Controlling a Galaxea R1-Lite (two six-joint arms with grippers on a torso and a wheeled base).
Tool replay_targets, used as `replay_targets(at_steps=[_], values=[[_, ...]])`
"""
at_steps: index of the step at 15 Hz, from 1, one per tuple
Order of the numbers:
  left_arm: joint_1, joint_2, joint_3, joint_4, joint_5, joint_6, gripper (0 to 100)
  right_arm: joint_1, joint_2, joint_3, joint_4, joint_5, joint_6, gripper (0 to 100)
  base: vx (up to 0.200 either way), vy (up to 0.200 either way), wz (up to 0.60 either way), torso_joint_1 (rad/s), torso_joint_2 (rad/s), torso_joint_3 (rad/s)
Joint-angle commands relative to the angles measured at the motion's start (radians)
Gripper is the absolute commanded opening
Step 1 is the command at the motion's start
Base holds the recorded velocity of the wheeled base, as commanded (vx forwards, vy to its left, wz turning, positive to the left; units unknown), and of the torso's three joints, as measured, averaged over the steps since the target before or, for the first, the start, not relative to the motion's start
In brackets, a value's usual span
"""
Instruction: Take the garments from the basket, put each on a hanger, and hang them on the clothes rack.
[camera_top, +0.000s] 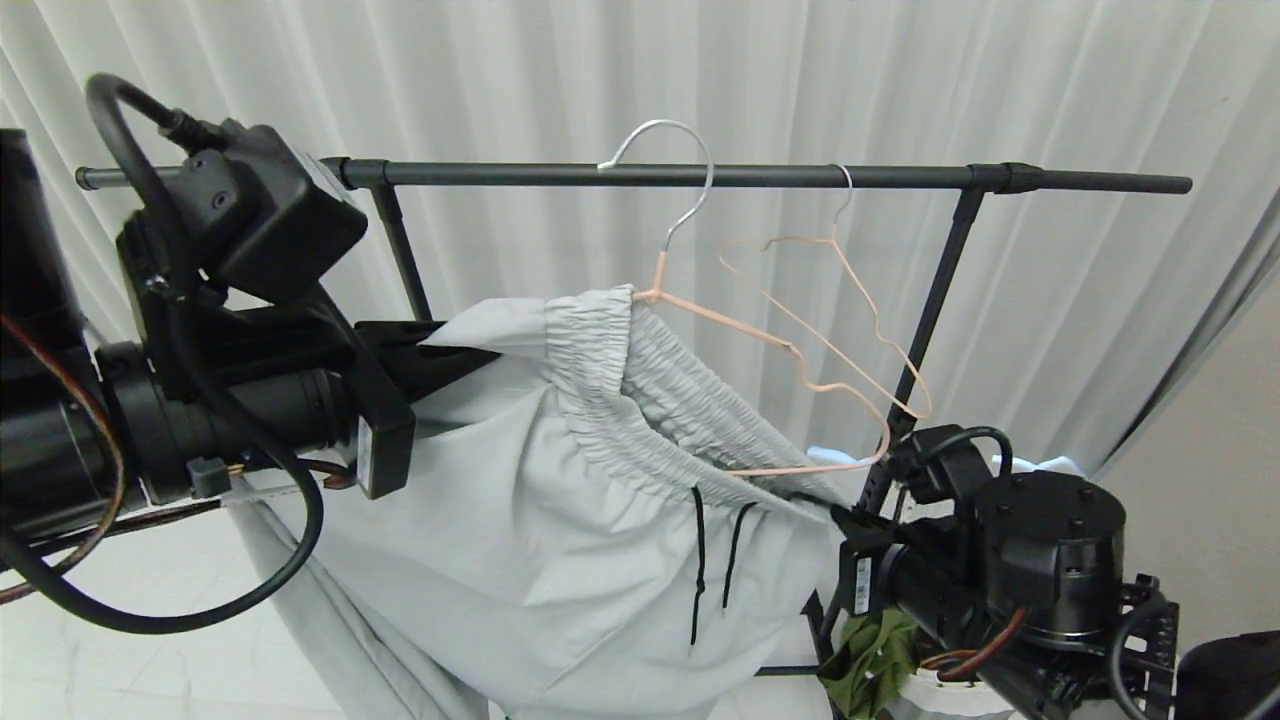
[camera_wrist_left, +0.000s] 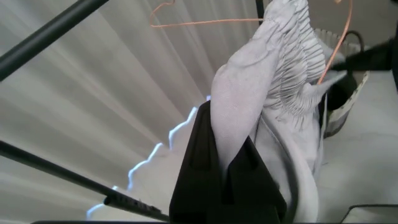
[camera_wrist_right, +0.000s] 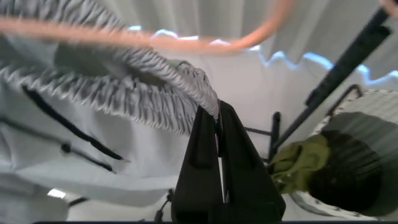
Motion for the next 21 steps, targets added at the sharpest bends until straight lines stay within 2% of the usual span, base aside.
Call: replay_targets(at_steps=[1, 5, 7, 9, 11, 15, 18, 21], values=[[0.000, -0.002, 0.036, -0.009, 0.001, 0.029, 0, -0.054, -0.022, 0.002, 0.000, -0.001, -0.011, 0, 0.000, 0.000, 0.00, 0.000, 0.00, 0.000], [0.002, -0.001, 0.095, -0.045, -0.002, 0.130, 0, -0.096, -0.026, 0.004, 0.000, 0.000, -0.020, 0, 0.000, 0.000, 0.00, 0.000, 0.00, 0.000], [0.022, -0.002, 0.148, -0.100, -0.004, 0.162, 0, -0.136, -0.031, 0.007, 0.000, 0.005, -0.046, 0, 0.000, 0.000, 0.00, 0.000, 0.00, 0.000], [0.035, -0.002, 0.180, -0.120, -0.005, 0.214, 0, -0.154, -0.042, 0.007, 0.000, 0.025, -0.061, 0, 0.000, 0.000, 0.00, 0.000, 0.00, 0.000], [0.034, -0.001, 0.205, -0.121, -0.005, 0.233, 0, -0.154, -0.057, 0.007, 0.002, 0.048, -0.074, 0, 0.000, 0.000, 0.00, 0.000, 0.00, 0.000], [0.014, 0.024, 0.329, -0.121, -0.010, 0.375, 0, -0.154, -0.089, 0.008, 0.014, 0.129, -0.186, 0, 0.000, 0.000, 0.00, 0.000, 0.00, 0.000], [0.016, 0.028, 0.384, -0.121, -0.005, 0.392, 0, -0.145, -0.109, 0.007, 0.049, 0.138, -0.219, 0, 0.000, 0.000, 0.00, 0.000, 0.00, 0.000], [0.023, 0.064, 0.412, -0.121, -0.004, 0.461, 0, -0.146, -0.135, 0.007, 0.095, 0.180, -0.278, 0, 0.000, 0.000, 0.00, 0.000, 0.00, 0.000]])
